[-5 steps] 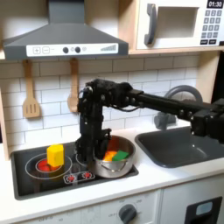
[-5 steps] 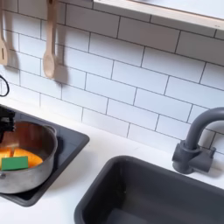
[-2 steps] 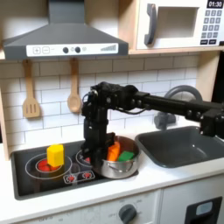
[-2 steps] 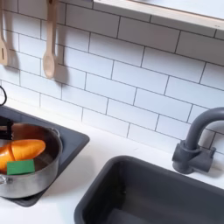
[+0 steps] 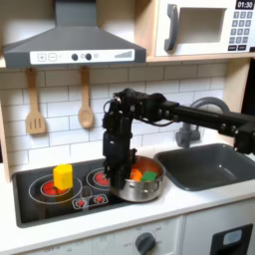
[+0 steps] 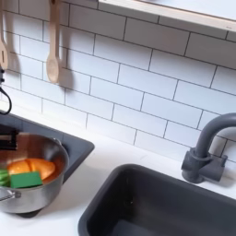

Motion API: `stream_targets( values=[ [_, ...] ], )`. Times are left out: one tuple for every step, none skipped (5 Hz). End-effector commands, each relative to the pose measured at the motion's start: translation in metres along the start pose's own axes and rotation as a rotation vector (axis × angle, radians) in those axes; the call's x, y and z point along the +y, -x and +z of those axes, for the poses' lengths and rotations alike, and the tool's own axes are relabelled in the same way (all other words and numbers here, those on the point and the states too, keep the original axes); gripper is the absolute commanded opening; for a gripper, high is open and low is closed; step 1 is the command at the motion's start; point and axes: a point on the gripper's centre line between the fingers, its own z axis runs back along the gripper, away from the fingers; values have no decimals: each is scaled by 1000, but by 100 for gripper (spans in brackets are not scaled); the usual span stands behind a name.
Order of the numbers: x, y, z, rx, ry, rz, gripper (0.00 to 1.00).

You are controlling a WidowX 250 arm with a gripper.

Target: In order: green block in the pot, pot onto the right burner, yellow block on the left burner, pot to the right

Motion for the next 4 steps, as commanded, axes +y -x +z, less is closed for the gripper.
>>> stream_targets(
  values=[
    [-1,17,6,38,-19,160,0],
    [-3,21,5,43,-23,194,0],
    [-8,23,-2,77,-1,214,0],
    [-20,21,-5,73,-2,184,0]
  ],
)
